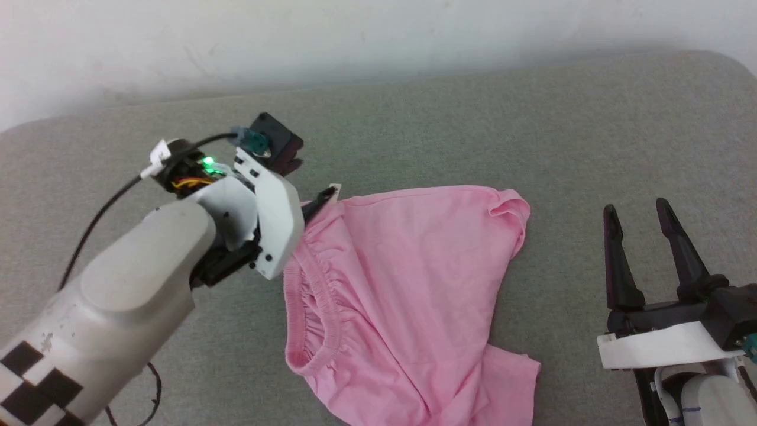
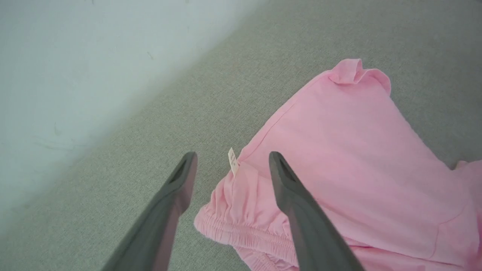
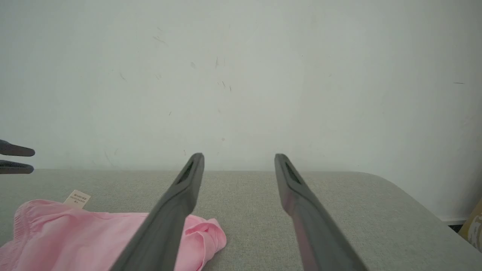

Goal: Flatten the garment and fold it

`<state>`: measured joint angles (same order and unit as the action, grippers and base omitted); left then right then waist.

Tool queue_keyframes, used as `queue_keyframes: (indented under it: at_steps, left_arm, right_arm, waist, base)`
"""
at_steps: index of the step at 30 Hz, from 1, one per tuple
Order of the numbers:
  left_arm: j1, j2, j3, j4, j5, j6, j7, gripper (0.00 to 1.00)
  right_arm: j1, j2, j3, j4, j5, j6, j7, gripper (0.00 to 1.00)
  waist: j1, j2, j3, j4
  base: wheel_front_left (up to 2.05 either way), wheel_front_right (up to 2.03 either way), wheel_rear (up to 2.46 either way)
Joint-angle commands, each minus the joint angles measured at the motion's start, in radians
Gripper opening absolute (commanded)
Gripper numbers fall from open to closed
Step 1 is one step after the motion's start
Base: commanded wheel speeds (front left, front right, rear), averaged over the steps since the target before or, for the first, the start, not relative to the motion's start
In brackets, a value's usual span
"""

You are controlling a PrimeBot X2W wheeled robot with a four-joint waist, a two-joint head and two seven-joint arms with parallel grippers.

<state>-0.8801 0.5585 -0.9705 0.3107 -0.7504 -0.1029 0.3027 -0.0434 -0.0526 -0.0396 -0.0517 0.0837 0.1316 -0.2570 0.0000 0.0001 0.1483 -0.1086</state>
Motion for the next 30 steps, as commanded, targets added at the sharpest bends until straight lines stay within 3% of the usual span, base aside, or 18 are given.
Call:
queue_keyframes:
  at_steps: [1,10,19,21,26,30]
  left_arm:
    - [-0.026,0.003,-0.011,0.033,-0.015,-0.010,0.038,1.00]
    - [-0.103,-0.010,-0.124,0.221,-0.064,-0.027,0.222,1.00]
    - [-0.125,-0.015,-0.216,0.405,-0.087,-0.028,0.238,1.00]
    - [-0.126,-0.017,-0.230,0.412,-0.102,-0.028,0.218,0.00]
    - [-0.137,-0.017,-0.242,0.373,-0.175,-0.028,0.160,0.00]
    - [-0.158,-0.005,-0.263,0.342,-0.192,-0.028,0.132,0.00]
  right_arm:
    - [-0.017,0.002,-0.001,0.002,0.007,-0.001,-0.005,1.00]
    - [-0.060,0.002,0.009,0.005,0.018,-0.001,-0.005,1.00]
    - [-0.096,0.002,0.016,0.015,0.010,-0.001,-0.005,1.00]
    - [-0.102,0.002,0.021,0.020,-0.005,-0.001,-0.005,1.00]
    - [-0.167,-0.019,0.053,0.018,-0.072,-0.001,-0.005,1.00]
    - [-0.254,-0.113,0.113,0.052,-0.094,-0.001,-0.005,1.00]
  waist:
    - [0.0000,-0.0001,0.021,-0.019]
    - [0.0000,-0.0001,0.090,-0.067]
    - [0.0000,-0.0001,0.137,-0.089]
    - [0.0000,-0.0001,0.136,-0.085]
    - [0.0000,-0.0001,0.120,-0.060]
    - [0.0000,-0.0001,0.103,-0.031]
  base:
    - [0.00,0.00,0.00]
    - [0.00,0.00,0.00]
    - [0.00,0.00,0.00]
    - [0.00,0.00,0.00]
    - [0.00,0.00,0.00]
    - [0.00,0.00,0.00]
